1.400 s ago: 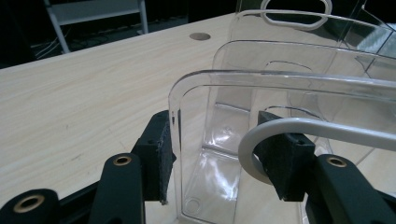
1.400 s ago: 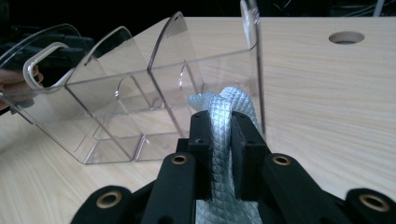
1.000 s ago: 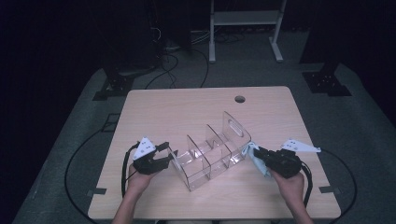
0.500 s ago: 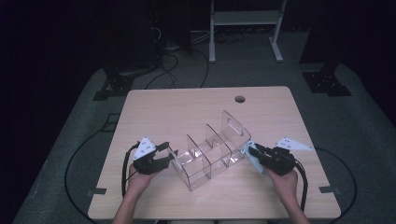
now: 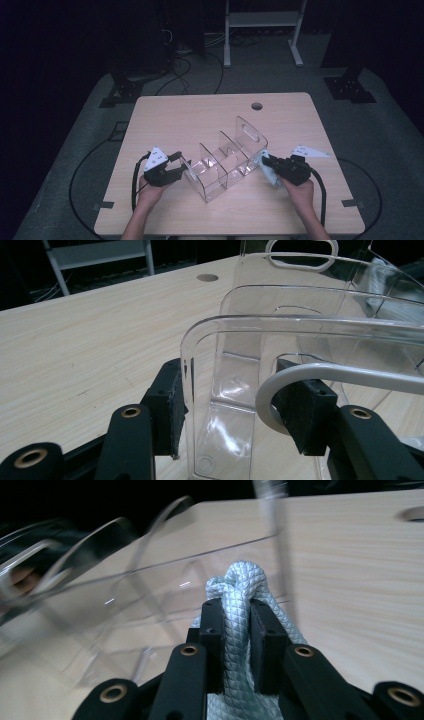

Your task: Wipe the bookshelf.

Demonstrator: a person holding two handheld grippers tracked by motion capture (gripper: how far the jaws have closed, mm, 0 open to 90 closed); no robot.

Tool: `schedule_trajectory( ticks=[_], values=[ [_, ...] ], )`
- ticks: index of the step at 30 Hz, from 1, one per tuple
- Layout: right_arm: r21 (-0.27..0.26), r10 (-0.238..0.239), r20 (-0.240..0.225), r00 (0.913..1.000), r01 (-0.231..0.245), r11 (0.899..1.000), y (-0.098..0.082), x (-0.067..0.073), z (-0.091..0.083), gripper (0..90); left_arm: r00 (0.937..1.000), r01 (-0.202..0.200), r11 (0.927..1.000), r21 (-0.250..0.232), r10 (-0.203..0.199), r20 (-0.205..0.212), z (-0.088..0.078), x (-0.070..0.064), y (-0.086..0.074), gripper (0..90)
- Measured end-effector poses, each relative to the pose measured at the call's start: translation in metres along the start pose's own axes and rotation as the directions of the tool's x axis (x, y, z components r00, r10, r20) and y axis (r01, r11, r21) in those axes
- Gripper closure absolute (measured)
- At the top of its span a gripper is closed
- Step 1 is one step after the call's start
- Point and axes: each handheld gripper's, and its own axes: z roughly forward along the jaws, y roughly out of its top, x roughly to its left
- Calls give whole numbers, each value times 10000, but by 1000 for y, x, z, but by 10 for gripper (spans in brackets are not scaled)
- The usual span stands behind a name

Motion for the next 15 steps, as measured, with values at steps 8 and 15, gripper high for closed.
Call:
schedule_trajectory(
  ticks=[8, 15],
  values=[
    [25, -434, 826, 9956, 434, 9991, 10, 0, -4, 786, 9999, -98, 9999, 64, 97, 91, -1, -2, 0, 472],
    [-2, -392, 322, 9987, 393, 9992, 7, 13, -2, 786, 10000, -27, 10000, 34, 27, 70, 0, -3, 1, 472]
  ],
)
